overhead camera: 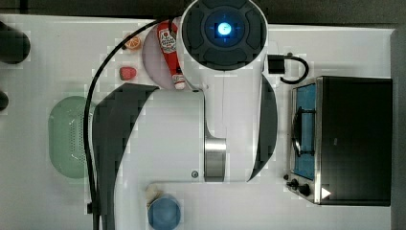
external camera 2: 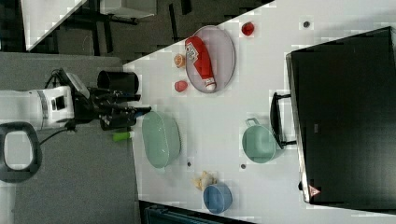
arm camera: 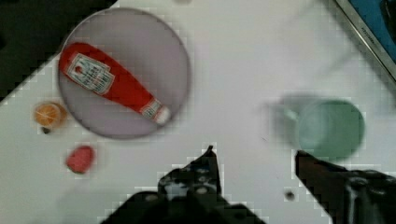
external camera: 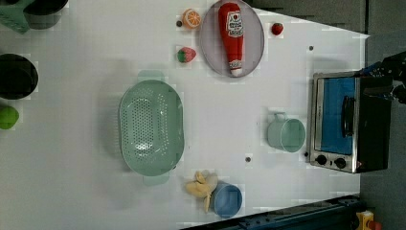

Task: Drag strainer left to right.

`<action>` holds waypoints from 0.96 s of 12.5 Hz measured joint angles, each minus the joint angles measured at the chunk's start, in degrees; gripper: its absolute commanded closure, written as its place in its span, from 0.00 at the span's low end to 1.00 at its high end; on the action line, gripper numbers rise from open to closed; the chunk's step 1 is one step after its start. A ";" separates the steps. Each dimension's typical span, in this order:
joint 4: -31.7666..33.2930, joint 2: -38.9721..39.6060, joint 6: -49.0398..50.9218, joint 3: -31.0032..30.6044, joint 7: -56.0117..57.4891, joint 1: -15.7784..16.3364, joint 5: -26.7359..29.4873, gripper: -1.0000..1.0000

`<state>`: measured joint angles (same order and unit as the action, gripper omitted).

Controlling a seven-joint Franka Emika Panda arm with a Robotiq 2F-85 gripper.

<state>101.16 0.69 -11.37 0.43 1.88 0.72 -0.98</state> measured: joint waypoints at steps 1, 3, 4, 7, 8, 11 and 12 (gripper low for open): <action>5.93 -5.00 3.90 0.45 -2.55 0.07 -0.49 0.21; 14.55 -16.27 7.61 0.73 -5.44 -1.19 -0.56 0.00; 15.89 -20.76 7.70 0.45 -6.70 -1.90 0.15 0.00; 13.88 -27.11 2.41 -2.35 -10.88 -2.16 3.02 0.00; 12.81 -27.03 1.34 -4.76 -12.33 -2.31 2.89 0.00; 12.42 -21.92 -2.57 -13.75 -19.05 -1.31 2.71 0.00; 12.76 -19.00 -3.42 -17.06 -21.82 -1.12 2.72 0.00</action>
<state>113.92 -18.31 -14.79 -16.63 -19.93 -0.40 1.74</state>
